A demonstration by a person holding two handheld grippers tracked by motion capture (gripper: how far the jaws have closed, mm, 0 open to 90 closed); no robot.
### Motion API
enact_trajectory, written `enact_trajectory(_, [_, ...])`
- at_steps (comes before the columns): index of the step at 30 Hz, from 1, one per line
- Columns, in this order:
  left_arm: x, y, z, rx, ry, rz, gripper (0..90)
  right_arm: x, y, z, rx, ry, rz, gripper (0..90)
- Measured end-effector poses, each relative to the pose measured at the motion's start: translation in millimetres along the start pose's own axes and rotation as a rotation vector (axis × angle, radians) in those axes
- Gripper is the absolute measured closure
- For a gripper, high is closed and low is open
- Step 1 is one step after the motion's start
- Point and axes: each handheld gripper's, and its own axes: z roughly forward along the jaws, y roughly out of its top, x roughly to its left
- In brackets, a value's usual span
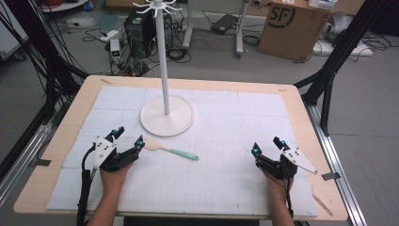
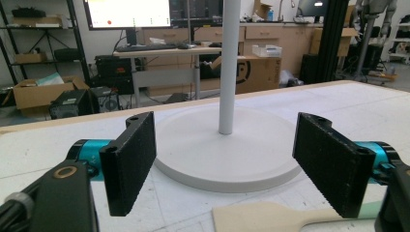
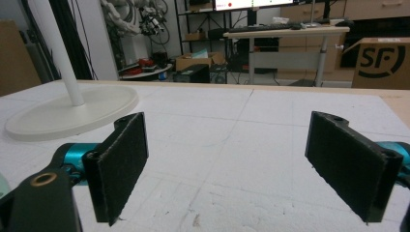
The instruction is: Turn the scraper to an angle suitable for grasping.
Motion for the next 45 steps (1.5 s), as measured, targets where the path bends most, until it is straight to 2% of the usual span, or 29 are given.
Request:
enact_trajectory(4, [1.4,0.6,0.3,0.008,0.002,-0.023,24.0,0.4,-0.1,-0.4,0.004,0.0,0.003,14.6])
enact_trajectory(14, [0.4,1.4,1.2,0.014,0.008,-0.022,23.1,1.1,-0.4,-0.9,0.013,-0.01,0.006,14.6])
enact_trajectory(19, [1.6,3.1,0.0,0.024,0.012,-0.054,23.5,0.7,-0.5,-0.4,0.012,-0.013,0.003,14.7])
enact_trajectory(22, [2.7,3.2,1.3,0.055,0.017,-0.066,26.9,0.8,-0.6,-0.3,0.015,-0.008,0.005,14.8])
enact_trajectory(28, [2.4,3.4,2.6,0.068,0.011,-0.077,33.1,0.1,-0.7,0.5,0.01,-0.006,0.0,14.8])
enact_trajectory(31, [2.6,3.6,3.5,0.082,0.0,-0.084,34.9,0.1,-0.7,0.6,0.013,-0.003,0.006,14.8])
enact_trajectory(37, [0.6,3.5,5.0,0.103,-0.037,-0.064,42.5,0.2,-0.8,0.9,0.012,-0.006,0.008,14.9])
enact_trajectory(44, [0.7,3.6,7.2,0.125,-0.086,-0.066,48.3,0.0,-0.8,1.0,0.013,-0.004,0.008,15.0])
enact_trajectory(45, [0.6,3.5,7.5,0.126,-0.095,-0.064,51.2,0.0,-0.9,1.0,0.014,-0.003,0.005,15.0])
